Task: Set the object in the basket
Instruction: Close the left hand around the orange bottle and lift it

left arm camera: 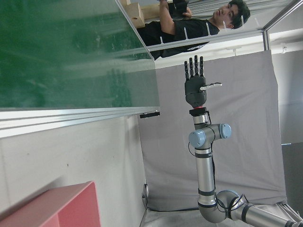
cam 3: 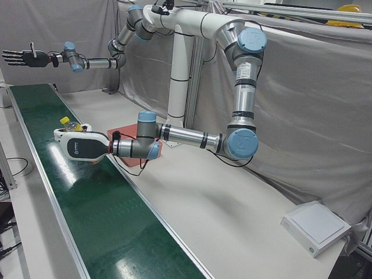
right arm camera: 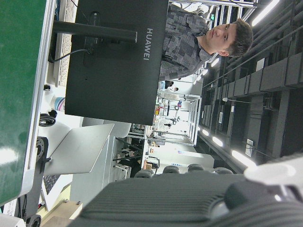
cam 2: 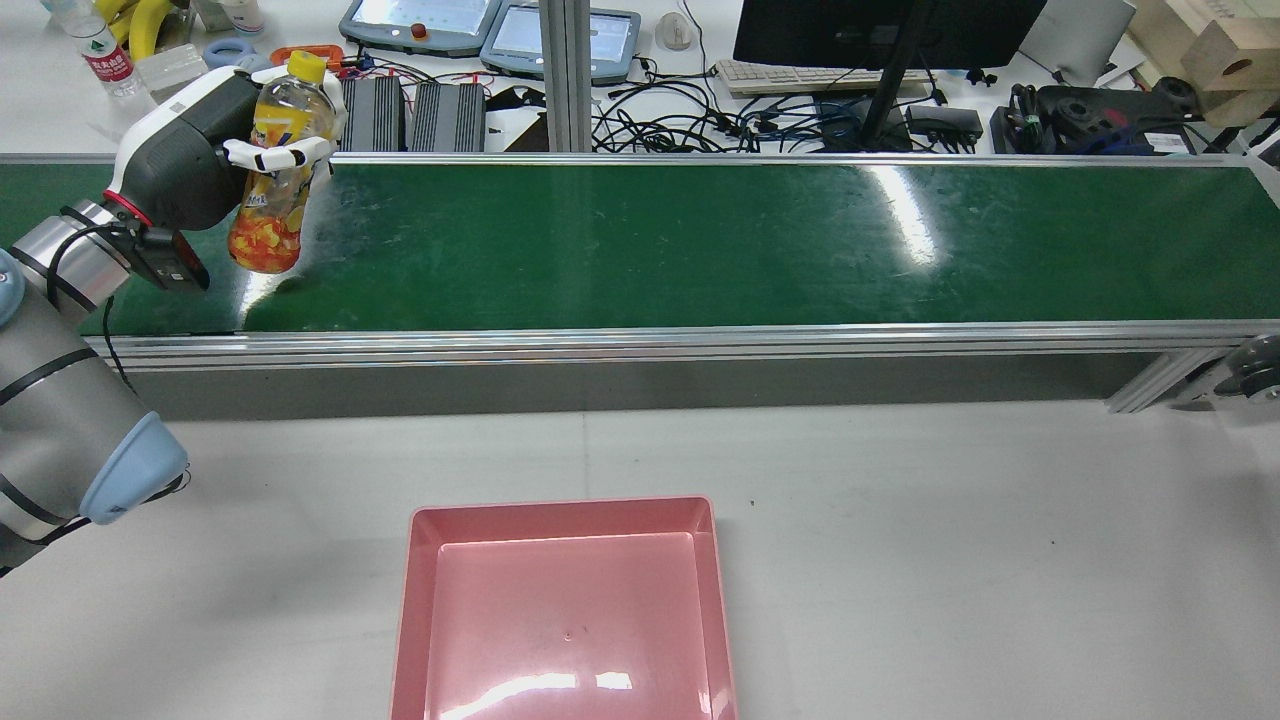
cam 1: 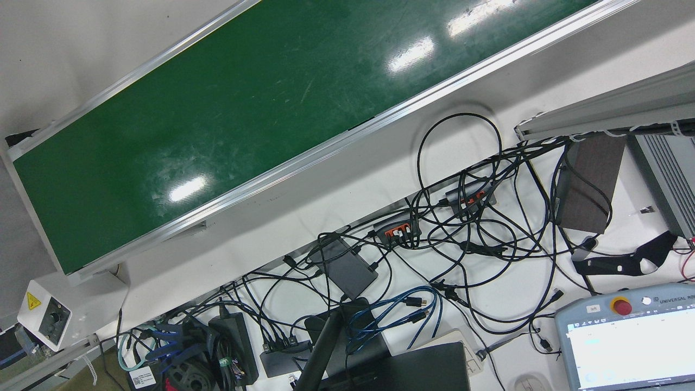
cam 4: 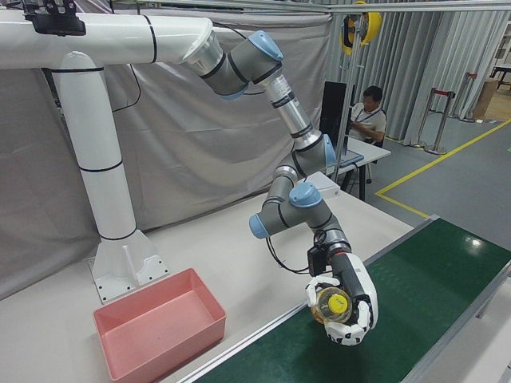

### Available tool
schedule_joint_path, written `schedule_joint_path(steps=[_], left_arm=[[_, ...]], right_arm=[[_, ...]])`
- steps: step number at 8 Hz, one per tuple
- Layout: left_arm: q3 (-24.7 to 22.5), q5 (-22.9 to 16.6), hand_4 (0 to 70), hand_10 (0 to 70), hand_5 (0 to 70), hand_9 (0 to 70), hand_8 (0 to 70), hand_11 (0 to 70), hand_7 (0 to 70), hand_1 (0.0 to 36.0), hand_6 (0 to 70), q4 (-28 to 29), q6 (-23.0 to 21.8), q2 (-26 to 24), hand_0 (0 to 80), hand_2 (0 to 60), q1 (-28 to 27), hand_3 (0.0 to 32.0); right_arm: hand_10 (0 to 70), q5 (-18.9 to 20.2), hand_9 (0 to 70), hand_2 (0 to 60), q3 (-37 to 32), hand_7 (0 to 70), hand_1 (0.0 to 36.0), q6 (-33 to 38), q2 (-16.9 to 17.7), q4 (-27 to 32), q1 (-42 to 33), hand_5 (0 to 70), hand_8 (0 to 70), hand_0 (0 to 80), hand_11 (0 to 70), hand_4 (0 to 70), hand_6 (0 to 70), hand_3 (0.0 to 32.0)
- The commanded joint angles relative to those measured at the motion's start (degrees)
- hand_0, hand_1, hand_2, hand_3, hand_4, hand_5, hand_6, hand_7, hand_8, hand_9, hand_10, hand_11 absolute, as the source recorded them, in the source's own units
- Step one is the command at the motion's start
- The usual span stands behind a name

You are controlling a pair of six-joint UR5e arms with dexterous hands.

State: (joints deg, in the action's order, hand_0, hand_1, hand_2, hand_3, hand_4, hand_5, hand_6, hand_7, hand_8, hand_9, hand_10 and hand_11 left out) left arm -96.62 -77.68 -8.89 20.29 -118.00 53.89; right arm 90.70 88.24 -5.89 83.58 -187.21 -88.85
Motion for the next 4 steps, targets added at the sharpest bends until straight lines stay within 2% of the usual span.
schedule_joint_path(steps=[1, 4], left_arm=[[-5.92, -6.50, 27.2, 70.0, 60.9, 70.0, 59.8, 70.0, 63.9, 28.7, 47.2, -2.44, 1.68, 0.49, 46.5, 60.0, -0.89, 0.0], [-13.22, -6.34, 28.2, 70.0, 58.9, 70.0, 58.7, 70.0, 64.2, 27.5, 47.2, -9.02, 5.89, 0.22, 45.7, 60.0, -12.37, 0.0]], right_arm=[[0.0, 0.00, 0.0, 0.0, 0.00, 0.0, 0.0, 0.00, 0.00, 0.00, 0.00, 0.0, 0.0, 0.0, 0.0, 0.0, 0.0, 0.0], [0.0, 0.00, 0.0, 0.0, 0.00, 0.0, 0.0, 0.00, 0.00, 0.00, 0.00, 0.0, 0.0, 0.0, 0.0, 0.0, 0.0, 0.0]])
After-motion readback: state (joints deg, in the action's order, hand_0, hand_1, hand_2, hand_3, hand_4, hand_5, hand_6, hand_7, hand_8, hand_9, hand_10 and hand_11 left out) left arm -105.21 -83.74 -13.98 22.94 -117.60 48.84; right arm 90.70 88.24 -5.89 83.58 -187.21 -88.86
